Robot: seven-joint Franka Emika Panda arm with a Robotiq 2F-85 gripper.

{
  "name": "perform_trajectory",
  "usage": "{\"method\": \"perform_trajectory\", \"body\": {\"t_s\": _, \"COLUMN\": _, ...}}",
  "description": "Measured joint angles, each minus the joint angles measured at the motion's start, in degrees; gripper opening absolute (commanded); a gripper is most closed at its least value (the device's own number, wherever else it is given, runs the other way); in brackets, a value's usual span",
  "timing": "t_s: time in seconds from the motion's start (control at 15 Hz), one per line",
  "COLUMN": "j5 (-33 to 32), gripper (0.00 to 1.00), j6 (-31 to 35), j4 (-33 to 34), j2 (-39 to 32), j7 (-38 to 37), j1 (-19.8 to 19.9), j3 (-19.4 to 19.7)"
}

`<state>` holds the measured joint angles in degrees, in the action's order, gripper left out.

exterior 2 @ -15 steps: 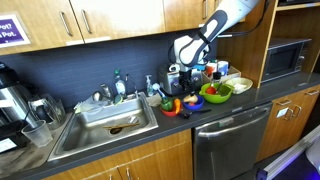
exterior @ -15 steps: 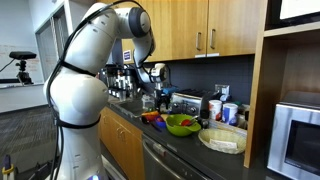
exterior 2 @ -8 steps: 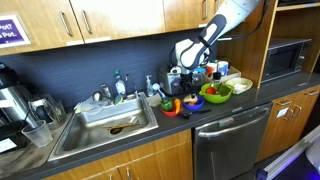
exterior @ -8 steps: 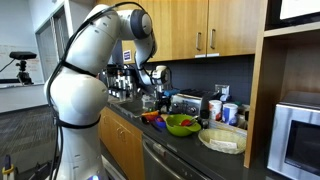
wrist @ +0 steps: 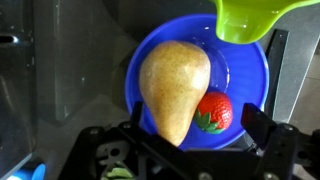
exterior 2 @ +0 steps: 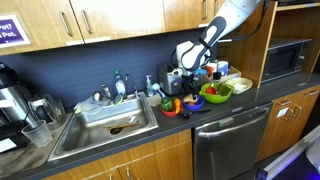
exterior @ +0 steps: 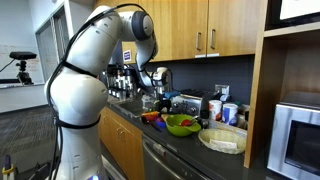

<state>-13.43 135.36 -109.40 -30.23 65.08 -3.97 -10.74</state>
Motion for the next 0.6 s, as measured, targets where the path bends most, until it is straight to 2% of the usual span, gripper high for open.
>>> {"method": "perform_trajectory", "body": {"t_s": 0.6, "j5": 0.0, "gripper": 1.0, "j6": 0.8, "j4": -0.05, "j2": -1.24, "j7": 0.82, "j1": 0.33, "j3": 0.0}}
